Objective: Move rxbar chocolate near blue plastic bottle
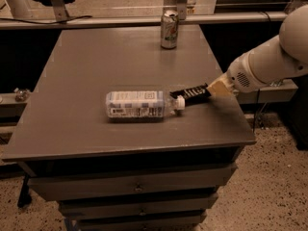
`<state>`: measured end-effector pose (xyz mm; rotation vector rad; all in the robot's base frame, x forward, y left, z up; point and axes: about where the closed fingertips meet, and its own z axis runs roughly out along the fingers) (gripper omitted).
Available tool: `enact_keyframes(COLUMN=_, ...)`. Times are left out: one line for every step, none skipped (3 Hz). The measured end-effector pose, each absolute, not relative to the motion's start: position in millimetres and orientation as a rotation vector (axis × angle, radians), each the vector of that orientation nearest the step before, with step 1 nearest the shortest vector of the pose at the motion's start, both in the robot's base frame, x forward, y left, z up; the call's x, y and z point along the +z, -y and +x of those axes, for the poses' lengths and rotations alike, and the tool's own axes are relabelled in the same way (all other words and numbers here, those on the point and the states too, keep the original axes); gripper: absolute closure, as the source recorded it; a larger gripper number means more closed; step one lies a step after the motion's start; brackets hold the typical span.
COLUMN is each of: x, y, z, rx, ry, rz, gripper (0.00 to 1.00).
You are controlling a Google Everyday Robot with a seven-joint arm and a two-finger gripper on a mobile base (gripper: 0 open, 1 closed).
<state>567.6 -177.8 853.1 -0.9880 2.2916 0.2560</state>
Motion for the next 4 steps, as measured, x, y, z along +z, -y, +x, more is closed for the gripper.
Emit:
enact_keyframes(x=849.0, y=187.5, z=559.4, rx=0.259, ry=-2.318, rz=-0.995, gripper=1.00)
enact_keyframes(x=845.6, y=192.0, z=554.7, rx=0.266, ry=-2.336, rz=-1.005, gripper=0.82)
enact_keyframes(x=844.7, y=193.0, z=553.9, rx=0.273, ry=-2.340, rz=-1.012, gripper=0.59)
enact_keyframes(x=845.2, y=191.7, z=553.9, rx=0.281, ry=-2.338, rz=-1.017, gripper=0.36)
